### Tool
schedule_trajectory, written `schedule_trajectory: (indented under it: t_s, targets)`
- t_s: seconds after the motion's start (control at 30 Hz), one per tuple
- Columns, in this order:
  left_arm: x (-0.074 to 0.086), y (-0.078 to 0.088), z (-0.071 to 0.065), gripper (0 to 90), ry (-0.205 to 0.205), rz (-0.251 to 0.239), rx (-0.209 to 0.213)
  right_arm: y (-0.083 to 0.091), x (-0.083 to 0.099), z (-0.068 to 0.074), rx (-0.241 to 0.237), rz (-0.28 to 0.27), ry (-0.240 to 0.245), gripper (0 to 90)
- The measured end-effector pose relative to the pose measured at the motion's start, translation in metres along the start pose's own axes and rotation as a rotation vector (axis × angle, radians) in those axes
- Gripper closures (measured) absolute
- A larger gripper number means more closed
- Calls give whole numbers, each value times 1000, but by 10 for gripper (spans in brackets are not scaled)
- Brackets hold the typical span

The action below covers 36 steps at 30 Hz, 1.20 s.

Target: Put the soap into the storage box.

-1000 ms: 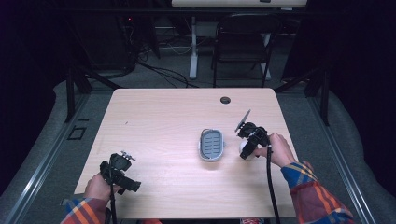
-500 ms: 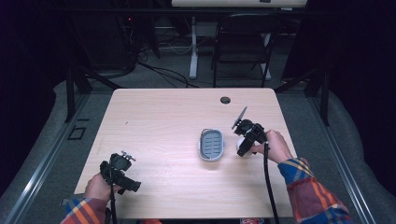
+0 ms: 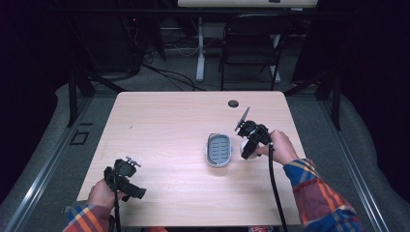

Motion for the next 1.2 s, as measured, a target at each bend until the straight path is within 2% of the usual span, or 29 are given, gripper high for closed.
schedule_trajectory:
  t_s: [0.13, 0.23, 0.27, 0.33, 0.67, 1.2]
  targets:
    - [0, 0, 0, 0, 0, -1, 0, 4, -5, 0, 1, 7, 12, 231]
    - [0, 0, 0, 0, 1, -1, 0, 6, -10, 0, 5, -11, 16, 231]
    - [0, 0, 0, 0, 1, -1, 0, 9, -13, 0, 8, 2, 29, 231]
    - [0, 0, 0, 0, 1, 0, 1, 10, -16, 1, 1, -14, 23, 231]
    - [0, 0, 0, 0, 0, -1, 0, 17, -41, 9, 10, -16, 76, 231]
    - [0, 0, 0, 0, 0, -1, 2, 5, -70, 24, -19, -11, 123, 231]
Point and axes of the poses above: each handheld gripper's, and its own axes: y roughly backward along the jaws, x roughly out of its underside, z roughly to its left, the point moved 1 cm from there along -y, roughly forward along the jaws, and after that the axes turned 8 degrees about -z, right-handed, at the moved point
